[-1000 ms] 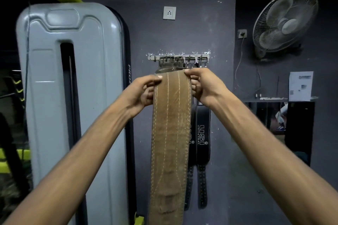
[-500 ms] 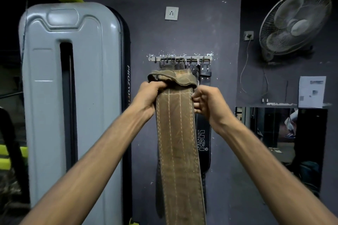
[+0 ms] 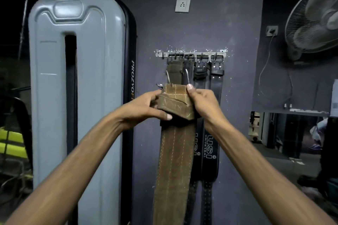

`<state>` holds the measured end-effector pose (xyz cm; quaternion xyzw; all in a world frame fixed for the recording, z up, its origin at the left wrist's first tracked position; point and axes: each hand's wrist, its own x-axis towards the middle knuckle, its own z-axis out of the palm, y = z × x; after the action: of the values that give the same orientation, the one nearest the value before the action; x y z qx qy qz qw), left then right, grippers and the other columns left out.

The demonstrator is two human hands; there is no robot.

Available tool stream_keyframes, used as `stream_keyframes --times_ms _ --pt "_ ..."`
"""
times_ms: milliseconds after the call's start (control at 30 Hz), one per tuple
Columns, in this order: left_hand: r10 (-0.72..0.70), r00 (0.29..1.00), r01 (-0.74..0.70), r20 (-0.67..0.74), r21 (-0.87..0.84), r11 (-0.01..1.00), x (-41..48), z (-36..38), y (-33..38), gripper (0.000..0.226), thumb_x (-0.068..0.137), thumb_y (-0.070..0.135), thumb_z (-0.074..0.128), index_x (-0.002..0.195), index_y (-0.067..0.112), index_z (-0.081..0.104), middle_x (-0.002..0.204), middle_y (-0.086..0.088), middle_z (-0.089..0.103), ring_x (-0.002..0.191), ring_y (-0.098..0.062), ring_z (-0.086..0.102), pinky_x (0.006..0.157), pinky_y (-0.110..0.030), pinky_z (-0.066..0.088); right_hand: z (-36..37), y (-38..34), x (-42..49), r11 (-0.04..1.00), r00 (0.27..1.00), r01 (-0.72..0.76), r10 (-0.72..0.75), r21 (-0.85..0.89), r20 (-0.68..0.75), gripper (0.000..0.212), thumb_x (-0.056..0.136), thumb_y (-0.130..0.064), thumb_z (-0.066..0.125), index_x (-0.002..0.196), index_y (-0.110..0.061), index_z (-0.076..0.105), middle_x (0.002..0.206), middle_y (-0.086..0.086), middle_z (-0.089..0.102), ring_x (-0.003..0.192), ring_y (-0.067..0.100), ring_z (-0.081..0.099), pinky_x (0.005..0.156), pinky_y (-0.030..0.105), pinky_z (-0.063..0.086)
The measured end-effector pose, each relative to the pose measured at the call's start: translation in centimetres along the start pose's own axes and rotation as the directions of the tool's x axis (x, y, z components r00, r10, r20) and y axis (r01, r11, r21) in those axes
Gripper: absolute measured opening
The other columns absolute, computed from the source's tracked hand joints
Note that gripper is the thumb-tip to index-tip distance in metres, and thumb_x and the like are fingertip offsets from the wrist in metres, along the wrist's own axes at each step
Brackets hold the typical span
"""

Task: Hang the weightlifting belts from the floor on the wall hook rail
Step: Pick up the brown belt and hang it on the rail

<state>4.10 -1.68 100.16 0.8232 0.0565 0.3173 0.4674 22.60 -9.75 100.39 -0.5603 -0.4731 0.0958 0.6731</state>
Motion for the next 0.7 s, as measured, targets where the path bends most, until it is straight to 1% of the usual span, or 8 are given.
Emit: stream_keyframes --times_ms 67,133,200,267,367,467,567,700 --pt "-0.034 0.999 0.037 0.019 -0.196 0.98 1.3 -1.6 -1.4 0.067 0.07 0.006 0.075 0.134 0.011 0.057 0.125 -0.009 0.069 0.112 -0.019 0.066 0.098 -0.034 0.053 0.7 1.5 1.7 1.0 1.0 0.005 -0.005 -0.023 -0.026 0.05 0.102 -0.041 0.055 0.101 0.006 0.071 0.089 0.016 0.078 0.069 0.014 0.066 0.065 0.026 0.05" --pt "-0.079 0.994 0.06 -0.073 -0.229 0.972 3.2 -2.6 -2.9 0.061 0.068 0.022 0.073 0.126 0.006 0.061 0.122 -0.01 0.069 0.109 -0.022 0.066 0.102 -0.041 0.051 2.0 3.0 3.4 0.999 0.999 0.029 -0.031 -0.041 -0.043 0.043 0.103 -0.038 0.055 0.098 0.002 0.07 0.079 0.007 0.071 0.061 0.007 0.062 0.054 0.02 0.046" --pt "-0.078 0.961 0.06 -0.264 -0.077 0.995 5.7 -3.3 -5.1 0.045 0.083 0.029 0.074 0.119 0.004 0.065 0.115 -0.008 0.074 0.101 -0.02 0.07 0.1 -0.043 0.052 3.6 4.6 5.5 0.995 0.996 0.074 -0.077 -0.071 -0.044 0.037 0.104 -0.034 0.055 0.097 0.0 0.07 0.08 0.006 0.069 0.066 0.01 0.062 0.057 0.024 0.048" --pt "0.024 0.897 0.016 -0.442 0.086 0.996 8.5 -4.5 -7.9 0.029 0.093 0.029 0.067 0.11 0.006 0.068 0.101 -0.007 0.078 0.089 -0.016 0.073 0.094 -0.046 0.057 5.4 6.2 7.8 0.98 0.987 0.147 -0.155 -0.134 -0.051 0.031 0.103 -0.032 0.057 0.094 -0.005 0.069 0.085 0.009 0.074 0.073 0.019 0.068 0.066 0.035 0.054" --pt "0.181 0.826 -0.017 -0.533 0.298 0.954 12.5 -6.9 -11.7 0.019 0.094 0.03 0.065 0.107 0.017 0.068 0.093 0.001 0.075 0.08 -0.016 0.074 0.082 -0.051 0.06 7.6 8.3 11.9 0.932 0.956 0.241 -0.275 -0.27 -0.098 0.027 0.1 -0.033 0.059 0.088 -0.011 0.068 0.085 0.008 0.075 0.083 0.026 0.071 0.076 0.046 0.058" --pt "0.296 0.79 -0.088 -0.536 0.38 0.921 16.5 -9.3 -14.2 0.037 0.095 0.026 0.064 0.131 0.024 0.059 0.103 0.009 0.071 0.077 -0.014 0.074 0.08 -0.04 0.061 9.6 9.7 16.2 0.894 0.922 0.306 -0.364 -0.327 -0.131 0.019 0.1 -0.03 0.059 0.108 -0.017 0.069 0.099 -0.001 0.076 0.092 0.017 0.071 0.086 0.043 0.058" --pt "0.293 0.759 -0.096 -0.581 0.345 0.934 20.5 -11.7 -15.9 0.062 0.095 0.025 0.065 0.15 0.017 0.039 0.105 0.014 0.066 0.075 -0.002 0.068 0.074 -0.018 0.057 11.7 10.6 20.8 0.885 0.898 0.343 -0.408 -0.316 -0.168 0.044 0.1 -0.027 0.06 0.142 -0.02 0.052 0.125 0.001 0.071 0.11 0.015 0.068 0.099 0.042 0.055" --pt "0.356 0.732 -0.188 -0.581 0.33 0.925 26.1 -15.1 -18.4 0.063 0.093 0.023 0.067 0.15 0.016 0.04 0.099 0.024 0.064 0.081 -0.015 0.074 0.082 -0.04 0.061 13.4 11.4 26.2 0.843 0.851 0.396 -0.486 -0.365 -0.201 0.048 0.1 -0.028 0.061 0.145 -0.025 0.044 0.123 -0.001 0.069 0.105 0.014 0.069 0.091 0.033 0.058"
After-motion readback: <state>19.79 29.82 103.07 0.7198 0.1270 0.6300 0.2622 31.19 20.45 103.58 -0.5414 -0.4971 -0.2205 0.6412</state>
